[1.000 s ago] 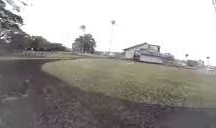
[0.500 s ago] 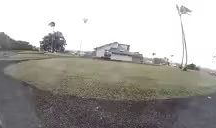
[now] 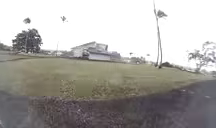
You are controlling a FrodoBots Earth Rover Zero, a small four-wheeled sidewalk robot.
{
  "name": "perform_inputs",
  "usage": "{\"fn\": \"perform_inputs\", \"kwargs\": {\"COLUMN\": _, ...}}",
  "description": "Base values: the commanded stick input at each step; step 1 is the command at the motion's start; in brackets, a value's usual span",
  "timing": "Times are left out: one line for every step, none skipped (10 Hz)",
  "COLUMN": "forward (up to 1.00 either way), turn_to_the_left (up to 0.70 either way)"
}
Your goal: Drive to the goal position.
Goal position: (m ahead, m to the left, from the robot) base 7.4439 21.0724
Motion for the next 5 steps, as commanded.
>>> {"fn": "perform_inputs", "kwargs": {"forward": 0.00, "turn_to_the_left": -1.00}}
{"fn": "perform_inputs", "kwargs": {"forward": 0.00, "turn_to_the_left": -1.00}}
{"fn": "perform_inputs", "kwargs": {"forward": 0.00, "turn_to_the_left": -1.00}}
{"fn": "perform_inputs", "kwargs": {"forward": 0.00, "turn_to_the_left": -1.00}}
{"fn": "perform_inputs", "kwargs": {"forward": 0.00, "turn_to_the_left": -1.00}}
